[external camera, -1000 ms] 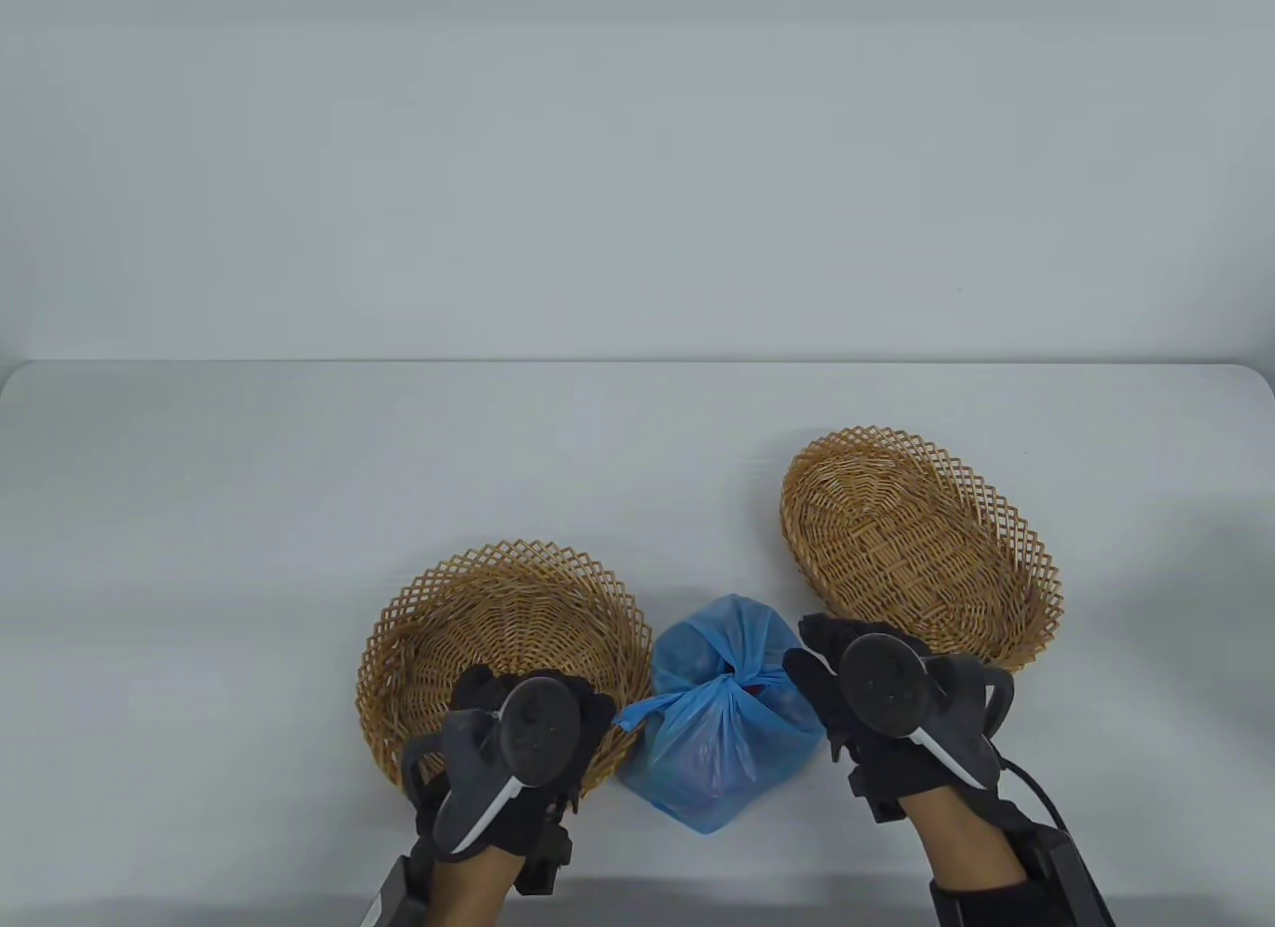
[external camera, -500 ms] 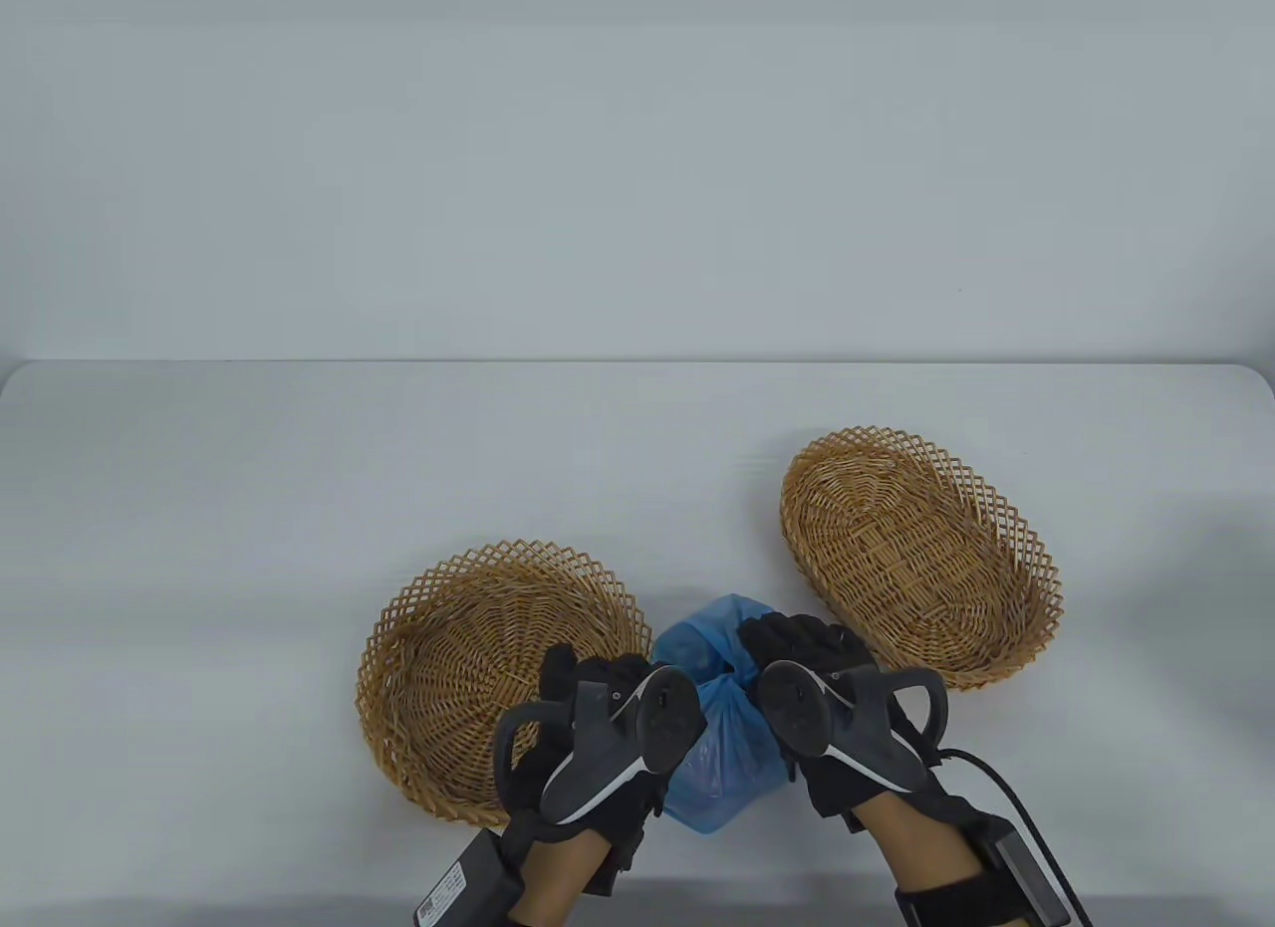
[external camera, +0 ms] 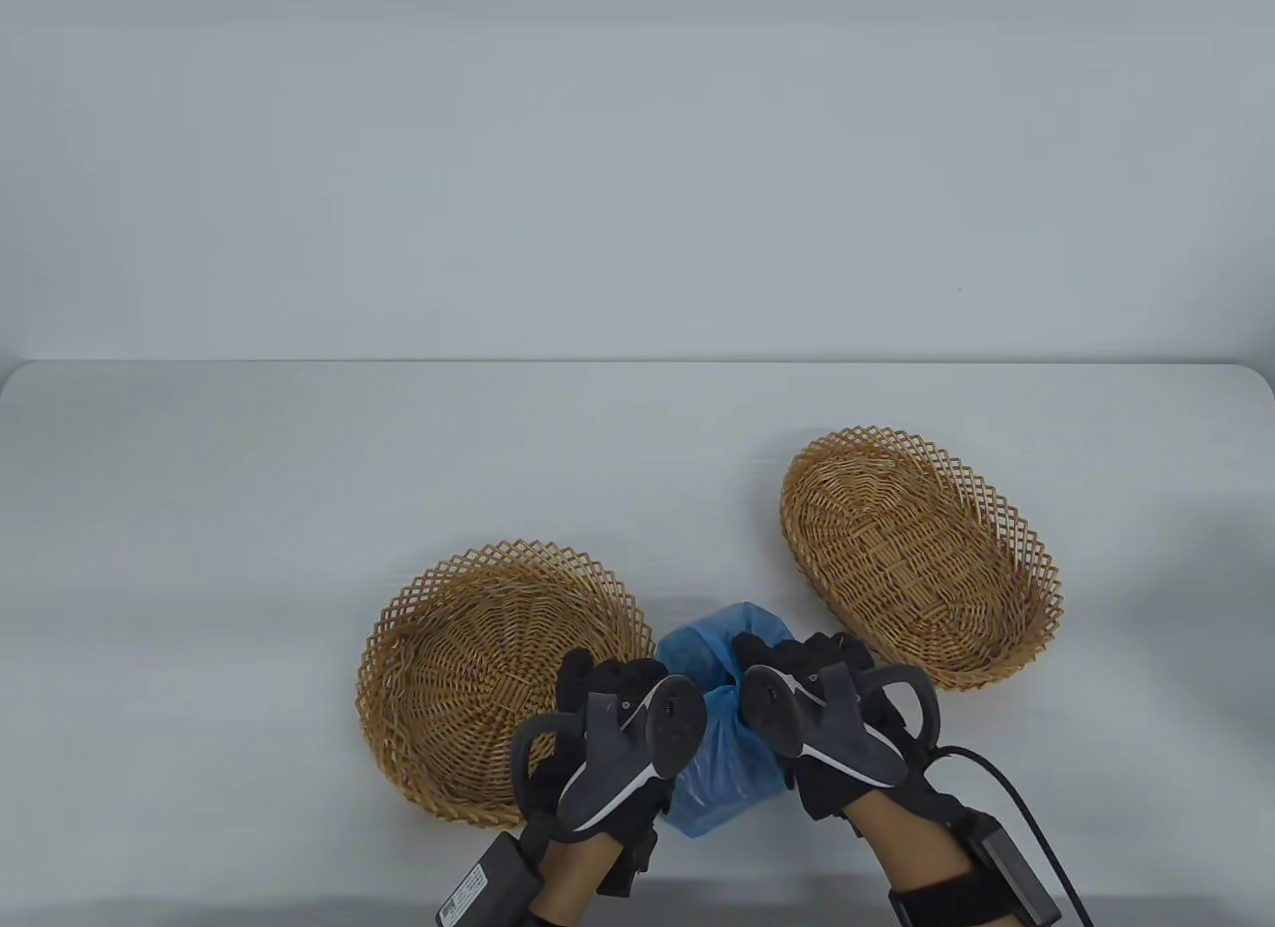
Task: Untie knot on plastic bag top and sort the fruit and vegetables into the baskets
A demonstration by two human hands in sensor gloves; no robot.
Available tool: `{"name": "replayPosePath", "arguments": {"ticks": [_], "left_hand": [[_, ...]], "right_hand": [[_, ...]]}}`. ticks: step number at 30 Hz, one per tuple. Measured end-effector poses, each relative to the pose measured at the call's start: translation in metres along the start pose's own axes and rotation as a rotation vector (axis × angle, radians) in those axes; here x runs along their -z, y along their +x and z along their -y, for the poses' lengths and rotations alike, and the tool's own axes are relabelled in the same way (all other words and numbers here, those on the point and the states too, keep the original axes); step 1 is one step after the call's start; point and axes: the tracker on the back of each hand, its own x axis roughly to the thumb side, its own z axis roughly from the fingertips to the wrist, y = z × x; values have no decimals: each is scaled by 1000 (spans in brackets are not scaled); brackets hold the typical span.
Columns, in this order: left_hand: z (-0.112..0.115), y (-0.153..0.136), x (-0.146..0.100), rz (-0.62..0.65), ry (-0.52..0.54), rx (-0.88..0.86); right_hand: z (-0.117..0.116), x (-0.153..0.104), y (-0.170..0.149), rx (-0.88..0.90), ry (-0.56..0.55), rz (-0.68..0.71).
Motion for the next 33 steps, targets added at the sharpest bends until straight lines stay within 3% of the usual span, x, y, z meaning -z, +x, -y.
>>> {"name": "replayPosePath", "arguments": {"ticks": [4, 8, 15, 18, 28, 33], "left_hand": [[-2, -4, -3, 20, 11, -61], [-7, -12, -6, 11, 37, -118], [-11, -25, -6, -16, 45, -212], [-13, -30, -7, -24, 51, -228], [-19, -46, -11, -58, 49, -227], [-22, -46, -13, -33, 60, -288]], "right_hand": [[3, -1, 1, -40, -70, -16], [14, -3, -8, 31, -95, -27], [23, -7, -32, 205, -66, -61], [22, -9, -44, 264, -108, -98], [18, -8, -71, 251, -68, -280], [24, -10, -68, 295, -85, -213]]}}
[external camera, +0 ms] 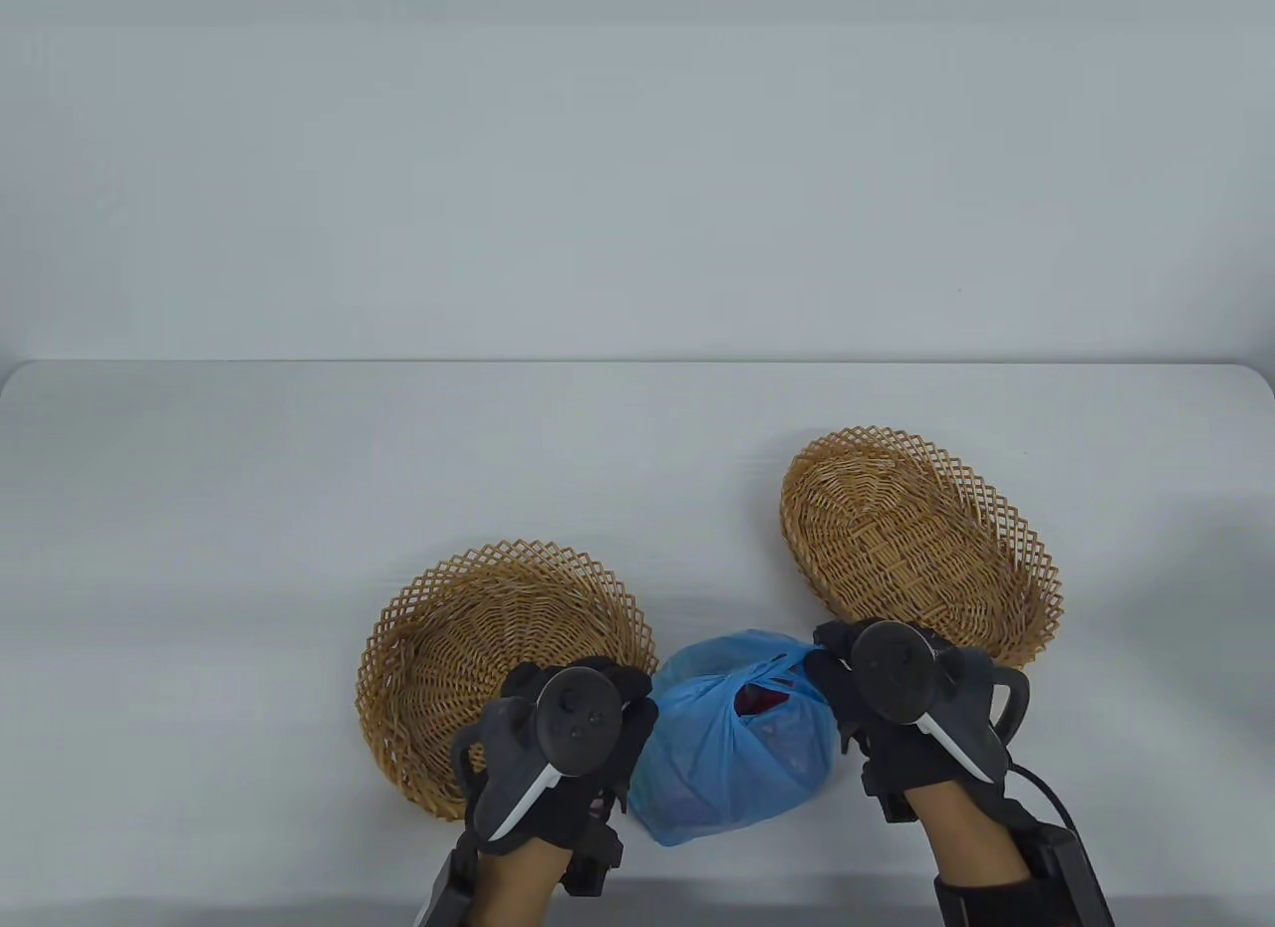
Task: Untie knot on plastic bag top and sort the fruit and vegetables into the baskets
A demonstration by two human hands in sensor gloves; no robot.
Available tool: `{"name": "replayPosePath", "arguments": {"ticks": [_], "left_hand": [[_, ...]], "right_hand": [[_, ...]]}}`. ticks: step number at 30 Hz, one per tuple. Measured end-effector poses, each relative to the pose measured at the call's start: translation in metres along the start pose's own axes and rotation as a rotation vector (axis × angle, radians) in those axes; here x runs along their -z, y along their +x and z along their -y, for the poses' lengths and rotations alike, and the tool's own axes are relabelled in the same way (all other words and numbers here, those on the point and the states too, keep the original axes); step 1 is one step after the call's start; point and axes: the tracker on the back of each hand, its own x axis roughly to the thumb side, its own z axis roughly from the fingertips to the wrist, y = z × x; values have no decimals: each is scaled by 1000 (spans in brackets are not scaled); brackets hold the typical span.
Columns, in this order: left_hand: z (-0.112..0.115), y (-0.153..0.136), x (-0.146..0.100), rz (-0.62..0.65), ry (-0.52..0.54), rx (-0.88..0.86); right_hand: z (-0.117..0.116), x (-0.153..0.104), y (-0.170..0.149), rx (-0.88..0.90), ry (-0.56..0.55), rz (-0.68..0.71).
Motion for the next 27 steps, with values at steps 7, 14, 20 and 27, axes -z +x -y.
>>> {"name": "replayPosePath", "arguments": {"ticks": [7, 14, 20, 27], "left_hand": [[19, 28, -2, 109, -59, 57], [18, 36, -3, 63, 31, 165], [2, 16, -7, 43, 46, 36], [-10, 8, -11, 45, 49, -43]], "right_hand": [[-4, -11, 31, 28, 120, 199], [1, -13, 34, -57, -58, 133], [4, -5, 7, 21, -86, -23], [11, -5, -7, 197, -114, -102]]}}
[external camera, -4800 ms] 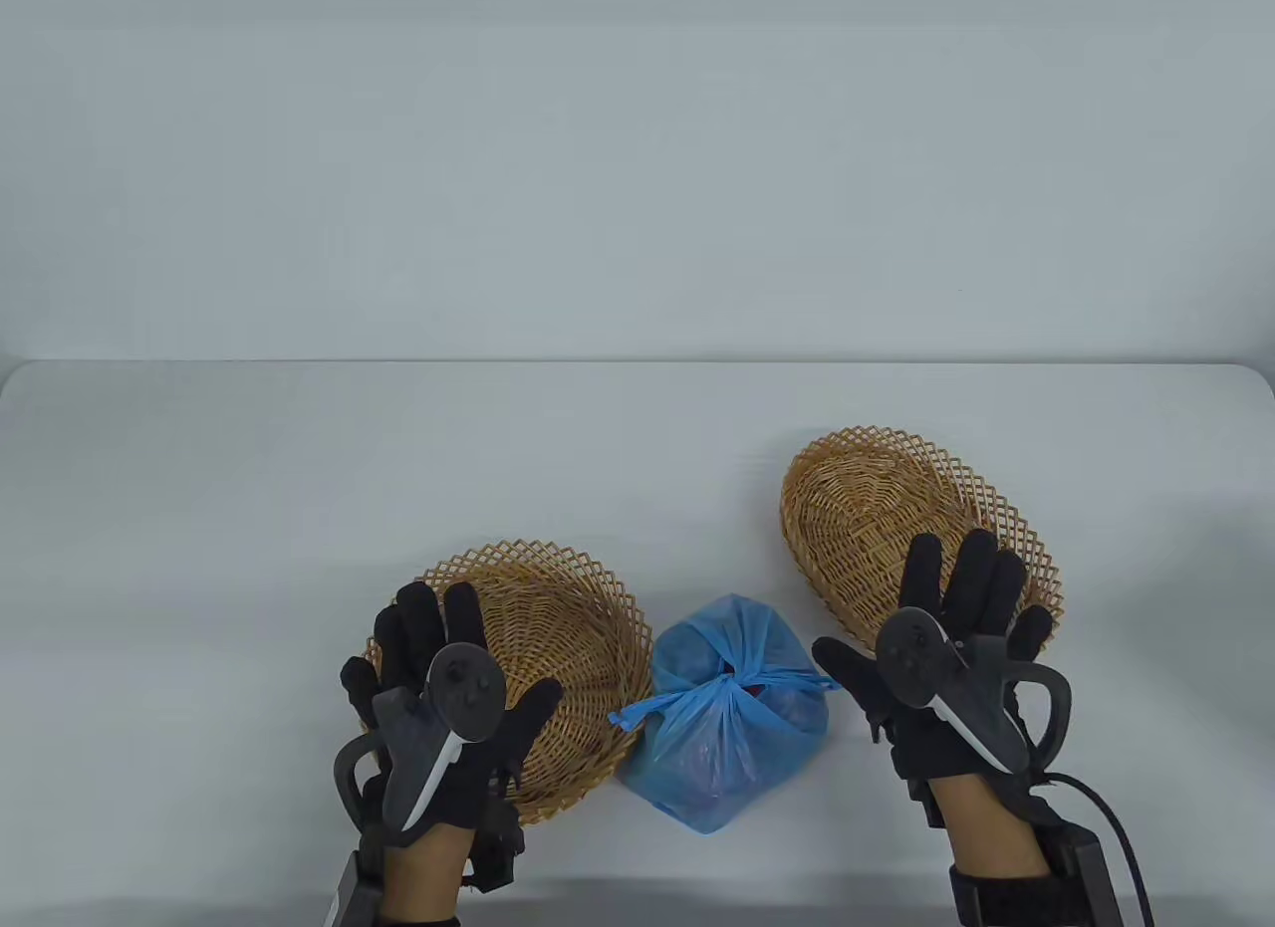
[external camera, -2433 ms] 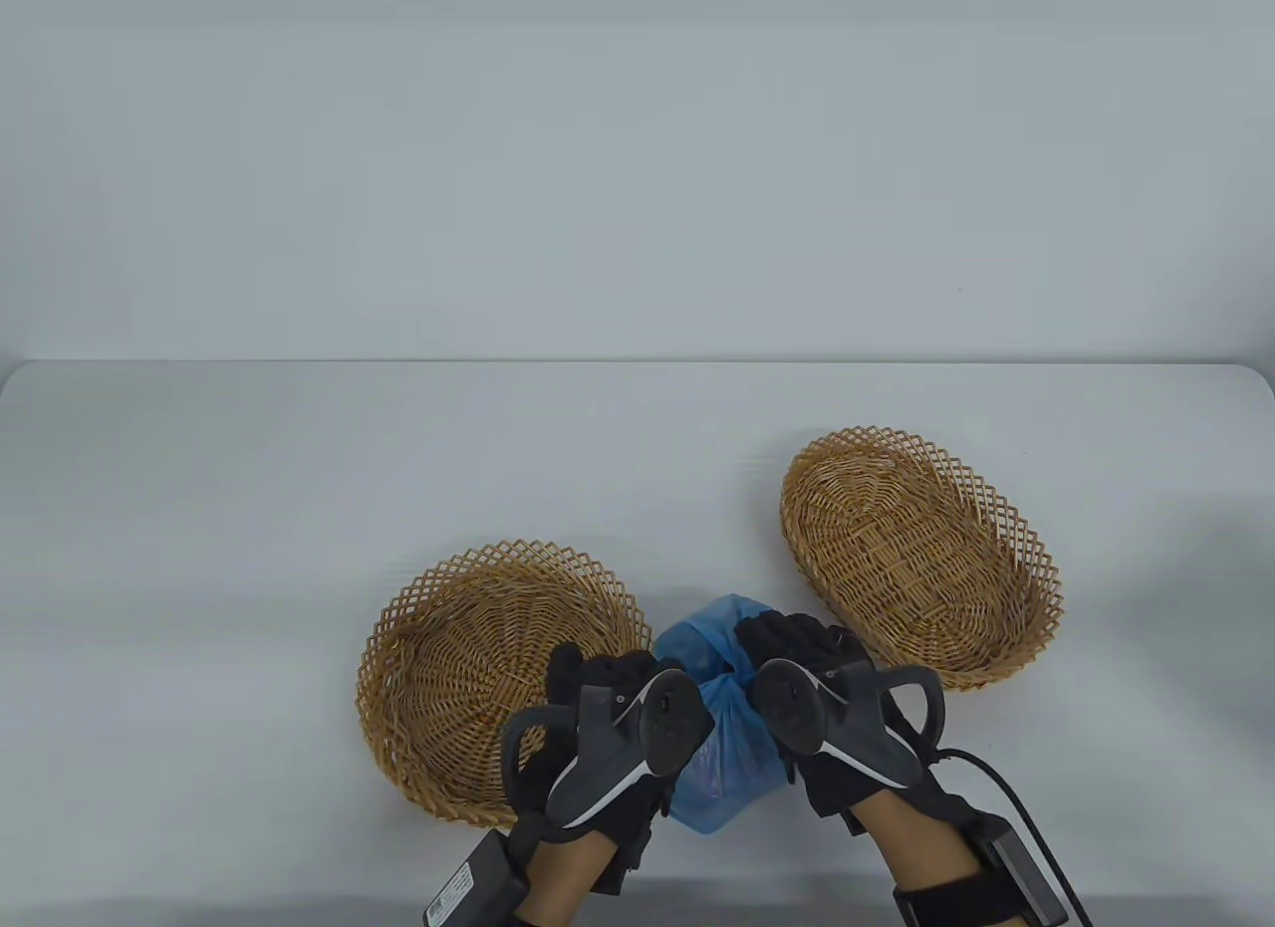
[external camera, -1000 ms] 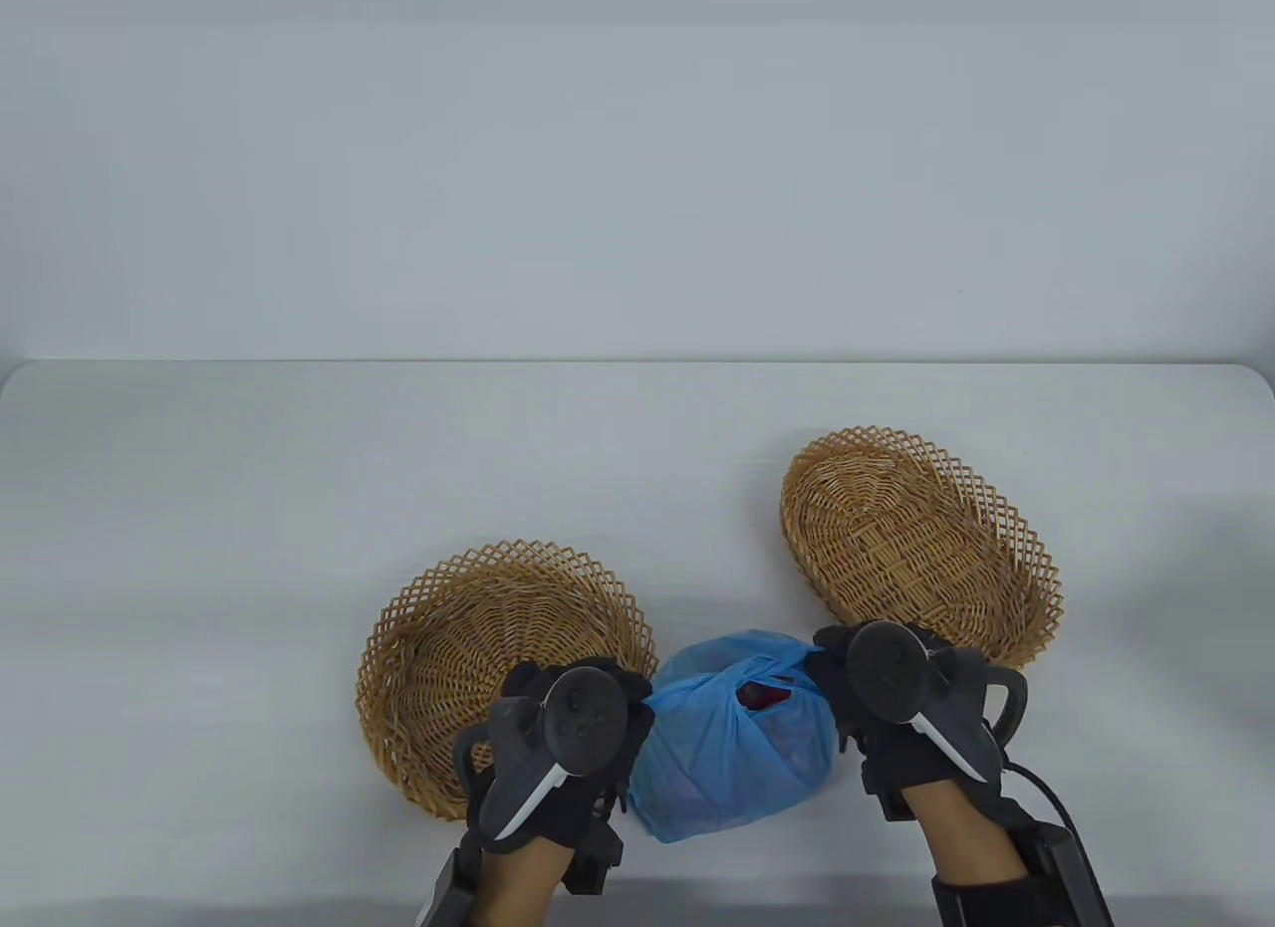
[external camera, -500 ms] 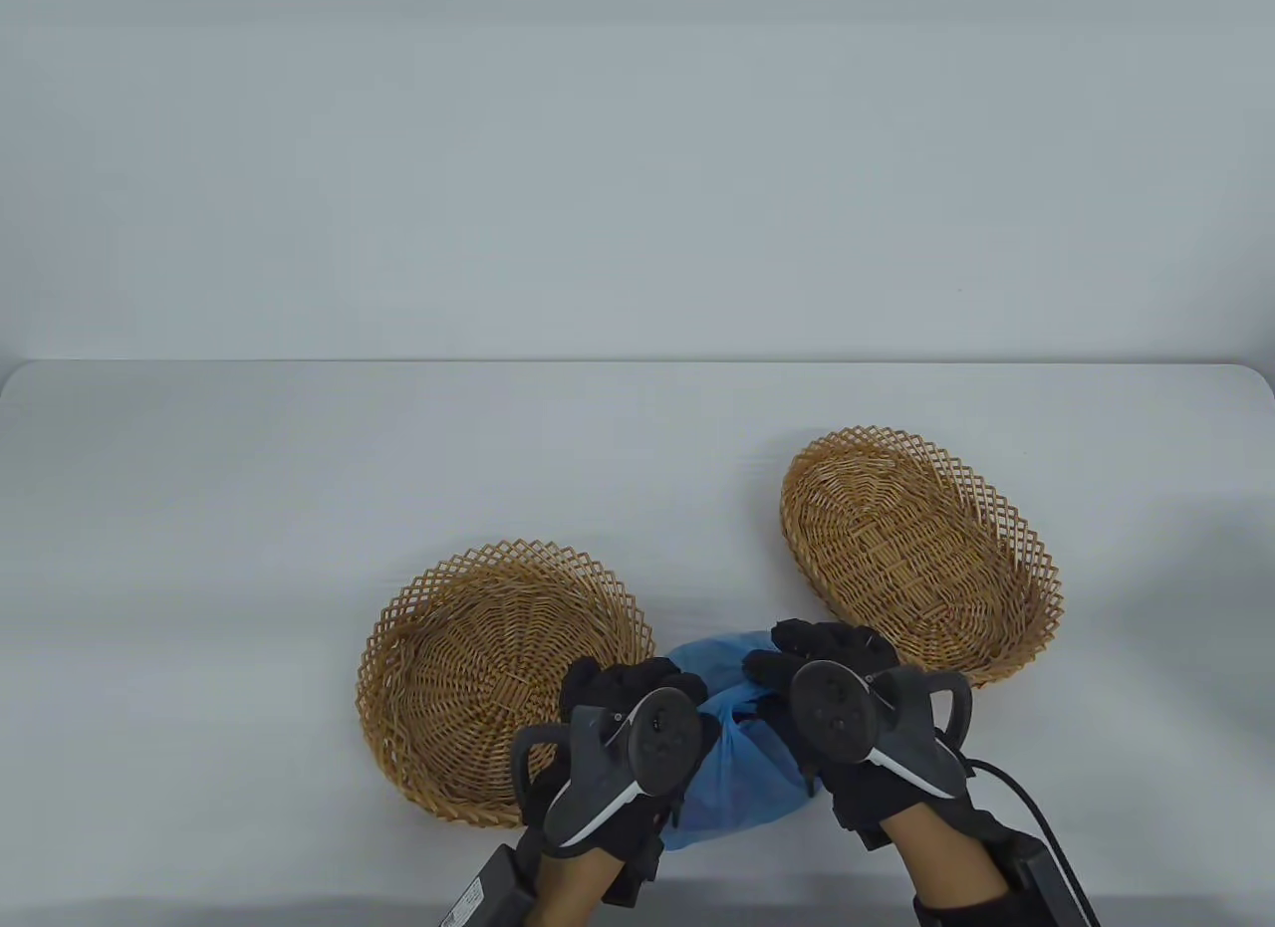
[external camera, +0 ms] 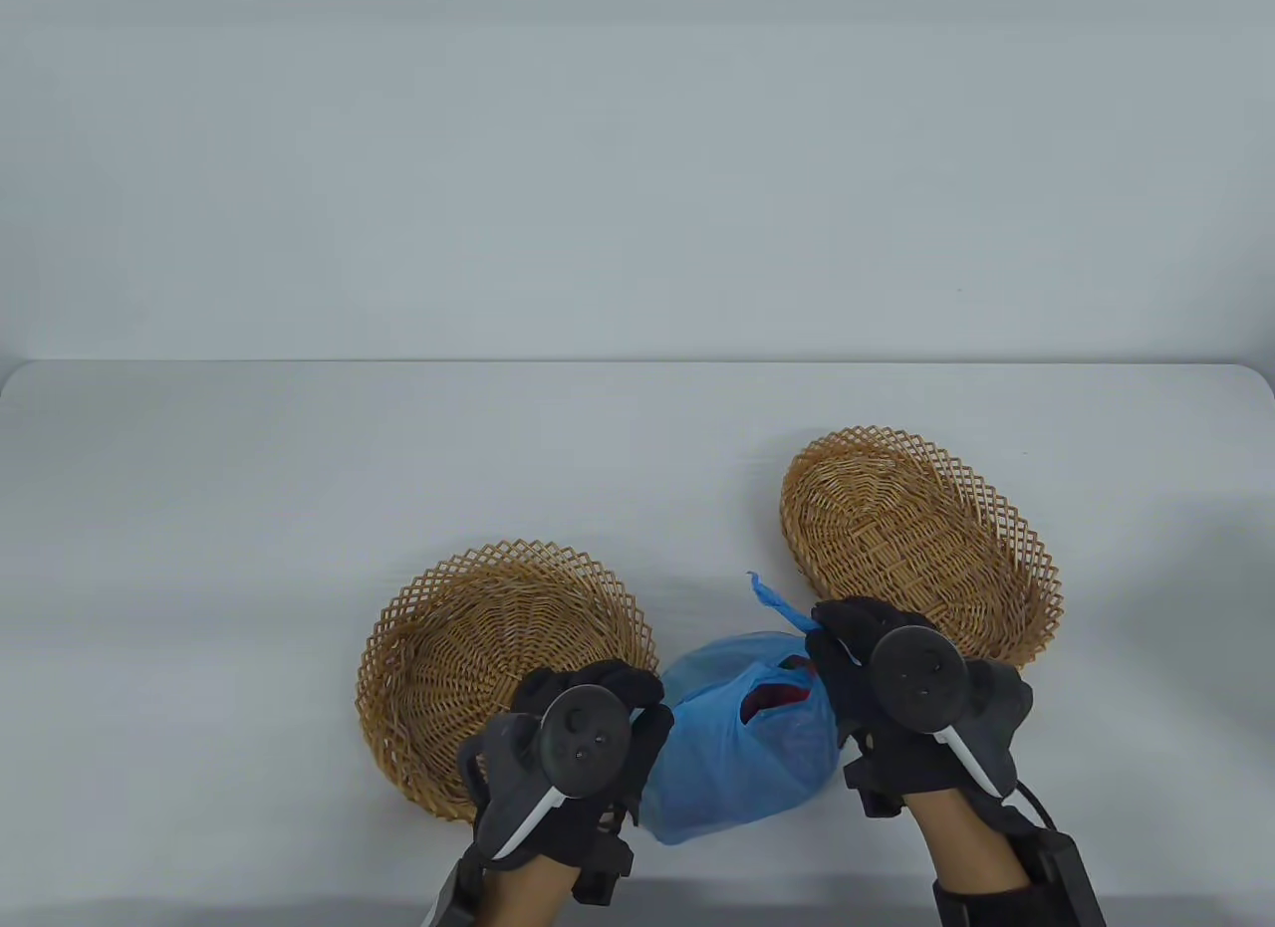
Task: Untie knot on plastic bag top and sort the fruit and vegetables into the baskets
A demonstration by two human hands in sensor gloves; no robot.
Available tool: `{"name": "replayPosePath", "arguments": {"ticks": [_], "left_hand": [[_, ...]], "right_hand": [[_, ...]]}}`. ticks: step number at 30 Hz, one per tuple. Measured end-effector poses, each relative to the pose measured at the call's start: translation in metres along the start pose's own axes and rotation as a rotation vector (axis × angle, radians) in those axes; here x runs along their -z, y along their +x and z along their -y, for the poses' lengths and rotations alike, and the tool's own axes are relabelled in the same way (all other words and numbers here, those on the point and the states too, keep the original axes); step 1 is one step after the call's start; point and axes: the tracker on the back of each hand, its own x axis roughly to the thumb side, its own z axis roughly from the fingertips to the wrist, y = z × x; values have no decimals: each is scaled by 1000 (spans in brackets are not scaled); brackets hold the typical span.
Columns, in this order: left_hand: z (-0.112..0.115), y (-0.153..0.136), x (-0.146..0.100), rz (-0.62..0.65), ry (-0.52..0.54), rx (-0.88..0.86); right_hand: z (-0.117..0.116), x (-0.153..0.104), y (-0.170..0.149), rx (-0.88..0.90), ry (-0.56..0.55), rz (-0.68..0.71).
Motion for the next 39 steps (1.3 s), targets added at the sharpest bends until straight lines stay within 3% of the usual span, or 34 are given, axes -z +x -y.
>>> {"name": "replayPosePath", "arguments": {"ticks": [4, 9, 12, 14, 18, 21, 26, 28, 33, 39], "left_hand": [[3, 8, -2, 51, -13, -49], [30, 34, 6, 83, -113, 132], [38, 42, 9, 71, -138, 204], [34, 39, 6, 56, -77, 205], [19, 29, -1, 75, -33, 39], [11, 23, -3, 117, -49, -57], [10, 20, -3, 134, -53, -55], [17, 20, -1, 143, -102, -40], [41, 27, 6, 177, -272, 59], [36, 30, 2, 218, -236, 54]], "right_hand": [[10, -3, 1, 66, -67, -3], [20, -12, 15, 81, -117, 91], [17, -16, 27, 48, -39, 183], [7, -18, 35, -28, 78, 262], [-15, -17, 41, -126, 284, 328], [-33, -14, 37, -143, 448, 282], [-39, -5, 23, -243, 442, 177], [-38, -4, 20, -233, 441, 160], [-45, -6, 25, -58, 571, 201], [-44, -2, 19, -289, 473, 117]]}}
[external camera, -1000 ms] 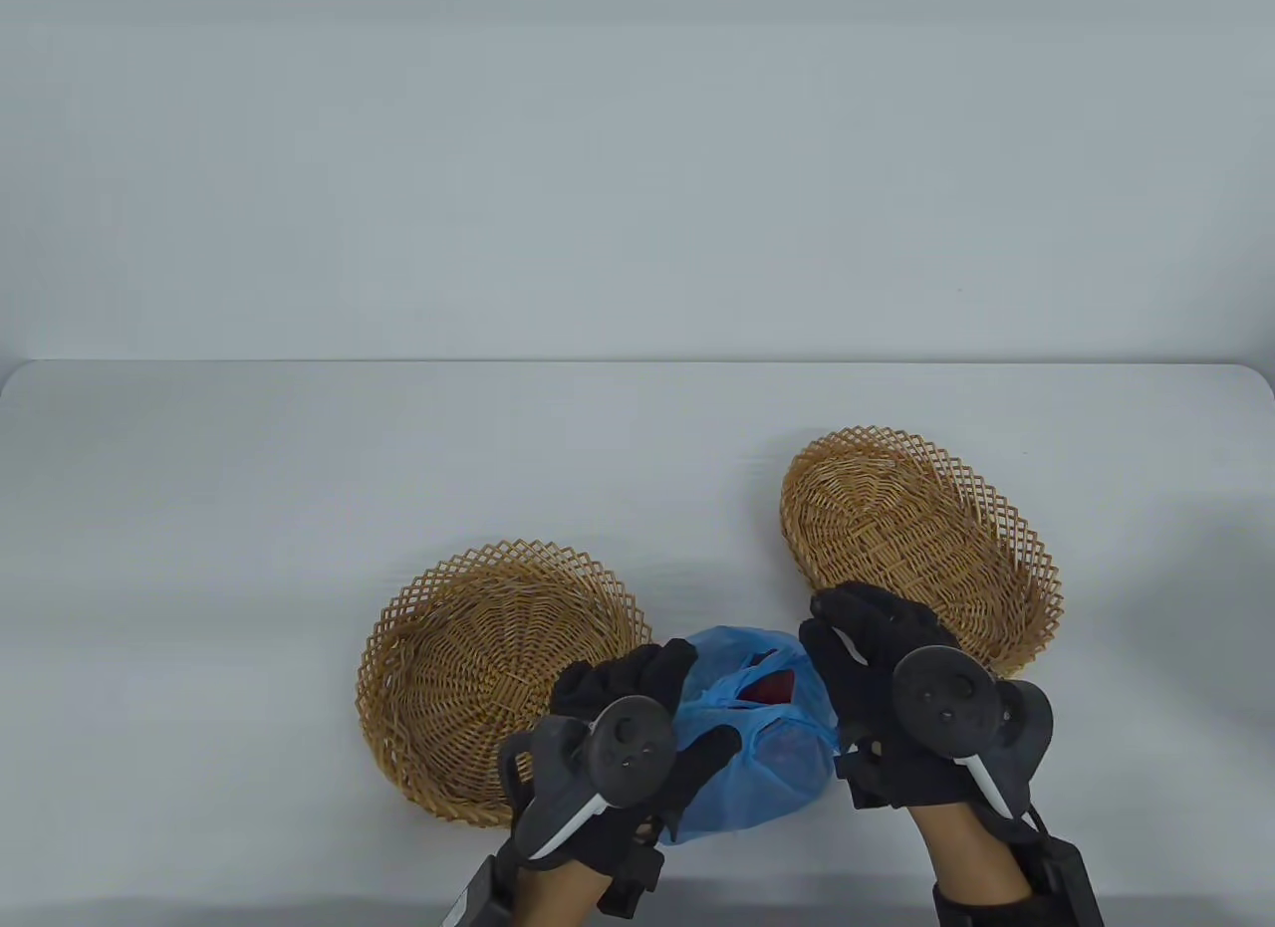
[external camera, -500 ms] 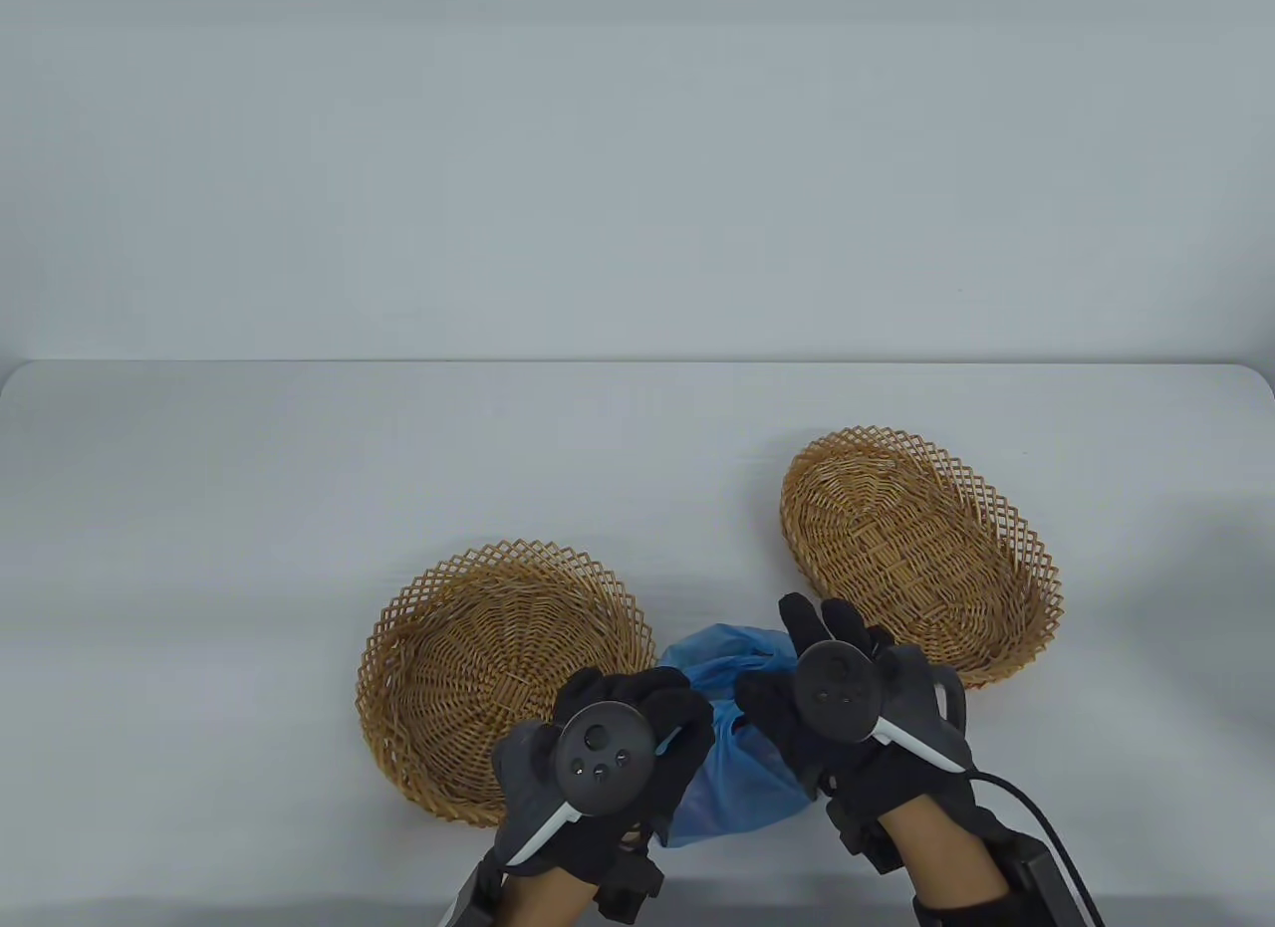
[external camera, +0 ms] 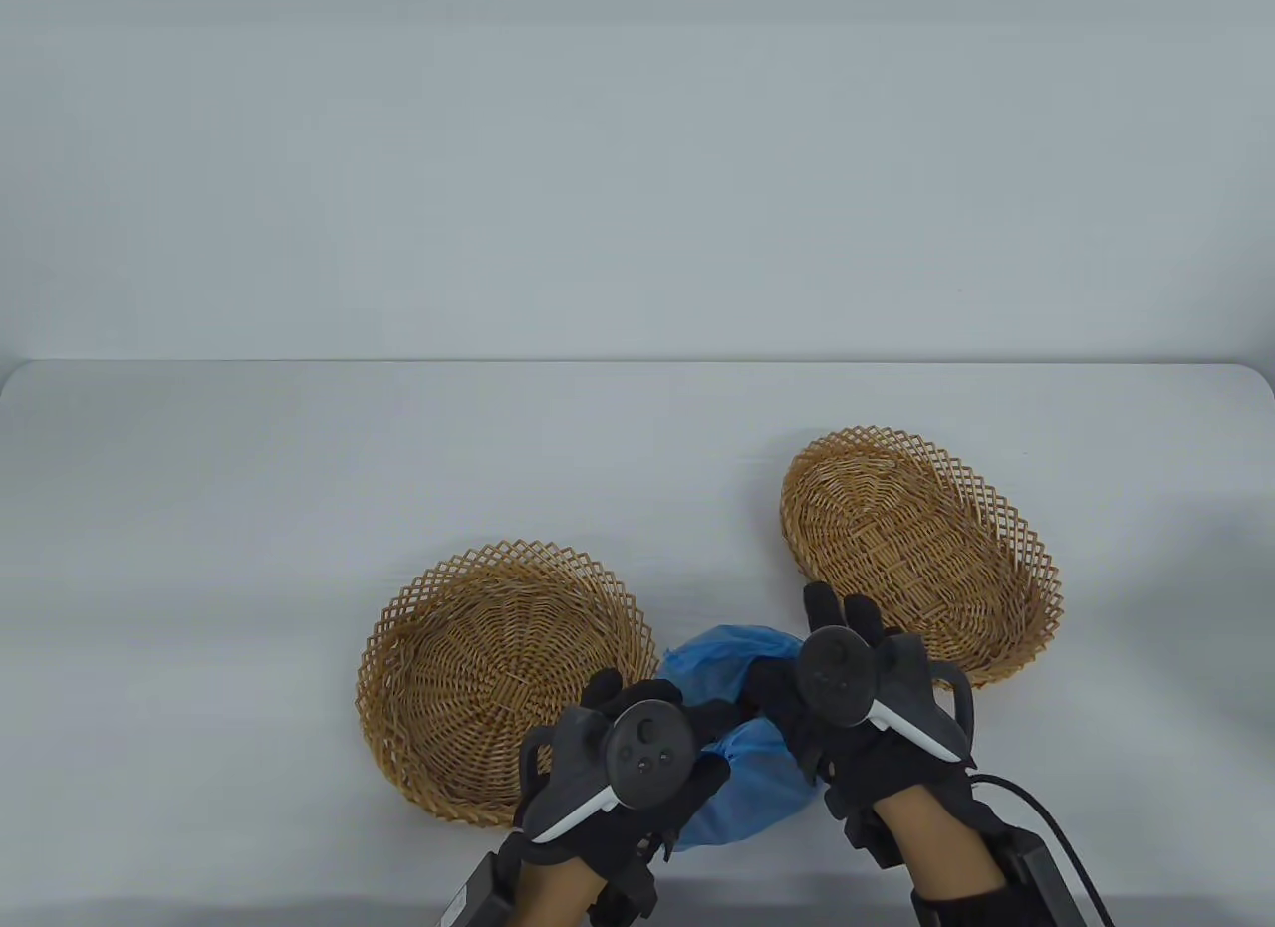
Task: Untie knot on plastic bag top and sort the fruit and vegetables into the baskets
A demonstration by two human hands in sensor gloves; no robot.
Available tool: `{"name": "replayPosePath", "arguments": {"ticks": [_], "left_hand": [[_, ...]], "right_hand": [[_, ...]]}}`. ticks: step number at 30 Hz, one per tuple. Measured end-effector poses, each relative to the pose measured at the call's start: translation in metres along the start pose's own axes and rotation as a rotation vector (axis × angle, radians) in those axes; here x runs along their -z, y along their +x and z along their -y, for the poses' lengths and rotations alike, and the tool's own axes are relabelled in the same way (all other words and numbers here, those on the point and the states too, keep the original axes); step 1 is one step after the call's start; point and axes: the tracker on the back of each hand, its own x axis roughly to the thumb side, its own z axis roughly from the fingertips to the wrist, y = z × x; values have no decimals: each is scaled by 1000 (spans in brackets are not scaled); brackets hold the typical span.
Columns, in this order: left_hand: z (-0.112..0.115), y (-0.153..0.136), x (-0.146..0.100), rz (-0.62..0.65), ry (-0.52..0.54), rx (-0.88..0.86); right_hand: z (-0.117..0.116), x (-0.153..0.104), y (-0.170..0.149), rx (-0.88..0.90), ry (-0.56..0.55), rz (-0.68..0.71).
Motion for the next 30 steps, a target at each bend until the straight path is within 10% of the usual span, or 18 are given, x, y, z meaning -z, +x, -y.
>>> {"name": "replayPosePath", "arguments": {"ticks": [14, 20, 30], "left_hand": [[-8, -6, -2, -92, 92, 51], [4, 3, -1, 111, -95, -39], [-2, 2, -1, 0, 21, 84]], "right_hand": [[1, 4, -4, -61, -126, -129], [3, 4, 0, -52, -272, -101], [-1, 5, 11, -194, -67, -58]]}}
